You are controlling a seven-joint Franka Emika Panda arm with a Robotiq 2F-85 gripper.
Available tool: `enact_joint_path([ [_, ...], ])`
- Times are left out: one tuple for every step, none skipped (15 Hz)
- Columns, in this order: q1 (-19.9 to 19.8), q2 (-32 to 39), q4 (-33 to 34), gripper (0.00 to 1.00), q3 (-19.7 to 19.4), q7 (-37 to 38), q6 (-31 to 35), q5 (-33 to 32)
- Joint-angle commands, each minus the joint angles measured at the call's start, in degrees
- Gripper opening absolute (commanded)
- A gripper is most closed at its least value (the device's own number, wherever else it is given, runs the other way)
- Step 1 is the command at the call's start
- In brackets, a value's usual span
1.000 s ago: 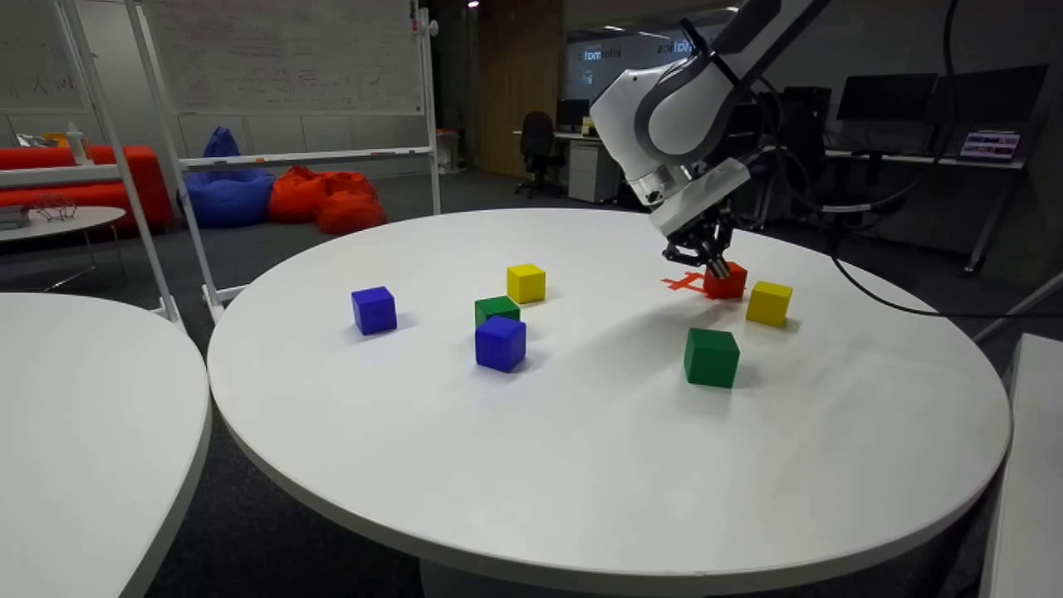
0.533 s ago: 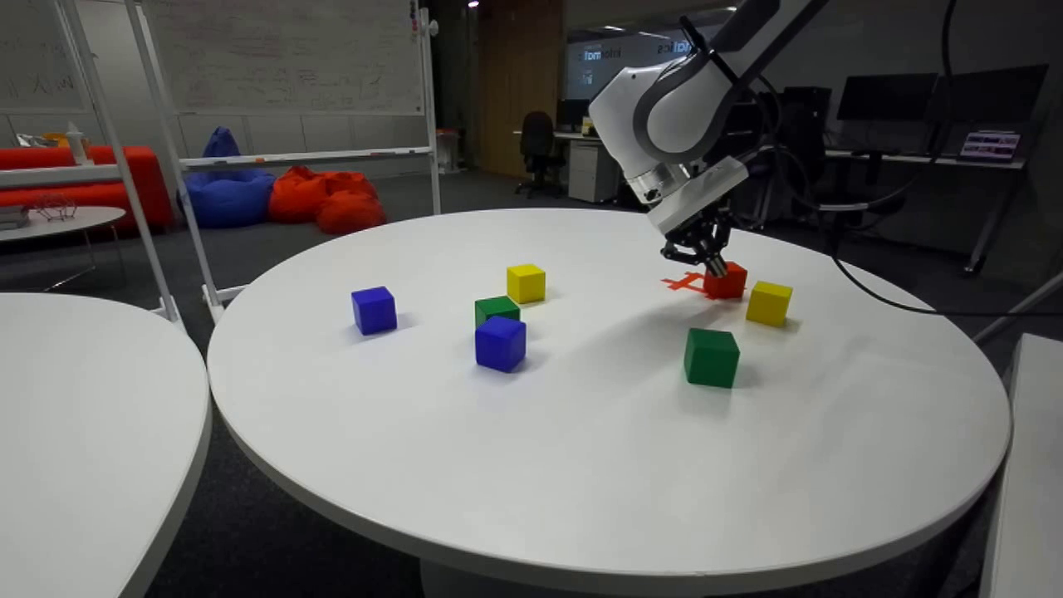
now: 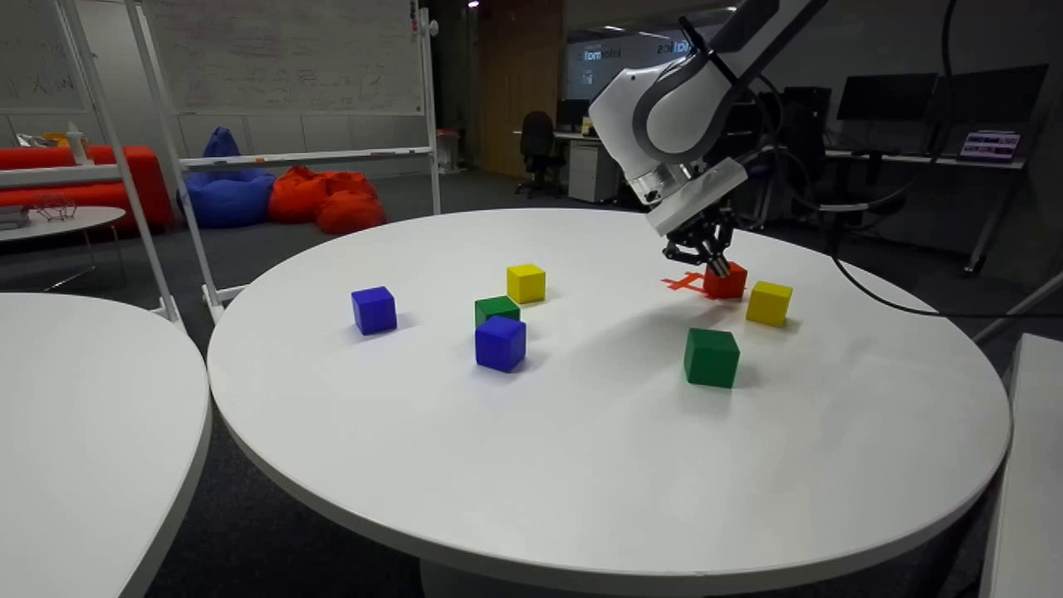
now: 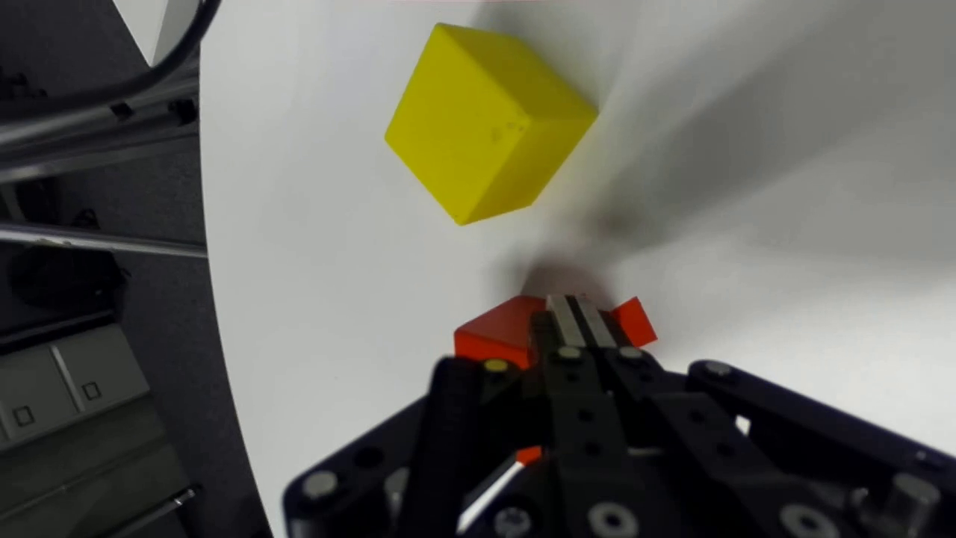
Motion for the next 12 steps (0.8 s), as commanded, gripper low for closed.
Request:
enact_joint_path([
  [-0.3, 2.3, 2.8, 0.00, -1.0, 7.5, -5.9, 1.9],
  [-0.7, 2.8, 3.2, 0.00, -1.1, 9.4, -7.3, 2.5],
  [-1.1, 3.2, 3.4, 0.00, -1.1, 10.7, -8.1, 3.0],
  [-1.4, 3.6, 3.5, 0.00, -1.2, 12.0, -8.9, 3.5],
  [-1.0, 2.3, 1.8, 0.00, -0.5, 10.1, -6.4, 1.5],
  [-1.2, 2.7, 1.9, 0.01, -0.6, 10.4, -6.6, 1.5],
  [-1.2, 2.7, 1.9, 0.01, -0.6, 10.4, -6.6, 1.5],
  [-1.2, 2.7, 1.9, 0.01, -0.4, 10.4, -6.6, 1.5],
  [-1.1, 2.7, 1.9, 0.01, -0.4, 10.4, -6.6, 1.5],
  [-1.1, 2.7, 1.9, 0.01, -0.3, 10.4, -6.6, 1.5],
  [-1.1, 2.7, 1.9, 0.00, -0.3, 10.4, -6.6, 1.5],
  [-1.9, 2.3, 1.1, 0.00, 0.6, 6.5, -4.0, 0.8],
])
